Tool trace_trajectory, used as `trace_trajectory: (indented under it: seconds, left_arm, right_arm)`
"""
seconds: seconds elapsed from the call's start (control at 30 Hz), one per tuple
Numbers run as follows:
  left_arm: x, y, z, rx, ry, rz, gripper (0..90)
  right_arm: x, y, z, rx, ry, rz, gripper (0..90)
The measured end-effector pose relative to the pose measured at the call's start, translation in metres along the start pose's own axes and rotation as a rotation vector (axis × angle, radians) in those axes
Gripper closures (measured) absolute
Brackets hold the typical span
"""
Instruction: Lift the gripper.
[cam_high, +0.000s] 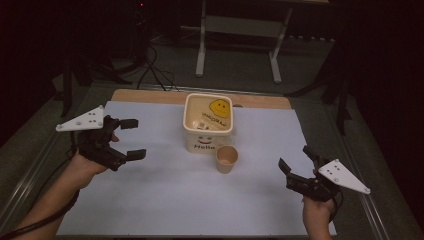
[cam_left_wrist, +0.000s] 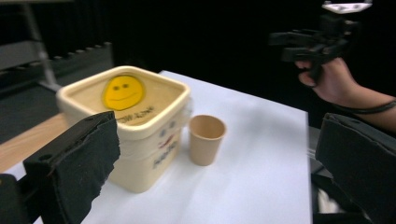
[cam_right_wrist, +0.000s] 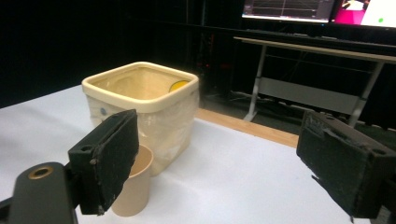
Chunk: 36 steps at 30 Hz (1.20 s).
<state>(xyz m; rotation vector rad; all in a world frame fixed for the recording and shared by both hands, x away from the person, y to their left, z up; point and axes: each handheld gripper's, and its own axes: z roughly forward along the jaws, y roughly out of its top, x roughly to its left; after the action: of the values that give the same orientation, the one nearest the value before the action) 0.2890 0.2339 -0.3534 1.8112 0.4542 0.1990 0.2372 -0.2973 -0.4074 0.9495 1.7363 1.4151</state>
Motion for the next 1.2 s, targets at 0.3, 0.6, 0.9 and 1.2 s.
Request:
trace_trajectory:
  seconds: [0.3, 0.6, 0.9, 1.2]
  left_arm:
    - [-0.004, 0.01, 0.029, 0.054, -0.048, 0.046, 1.4]
    - [-0.008, 0.018, 0.058, 0.101, -0.105, 0.083, 1.4]
    - [-0.01, 0.025, 0.08, 0.16, -0.141, 0.109, 1.4]
    - [-0.015, 0.037, 0.104, 0.243, -0.18, 0.159, 1.4]
  right_arm:
    - [0.001, 0.0, 0.002, 0.002, 0.013, 0.001, 13.0]
    - [0.0, 0.0, 0.003, 0.006, 0.018, 0.003, 13.0]
    - [0.001, 0.0, 0.004, 0.015, 0.023, 0.005, 13.2]
    - [0.001, -0.001, 0.005, 0.021, 0.03, -0.001, 13.4]
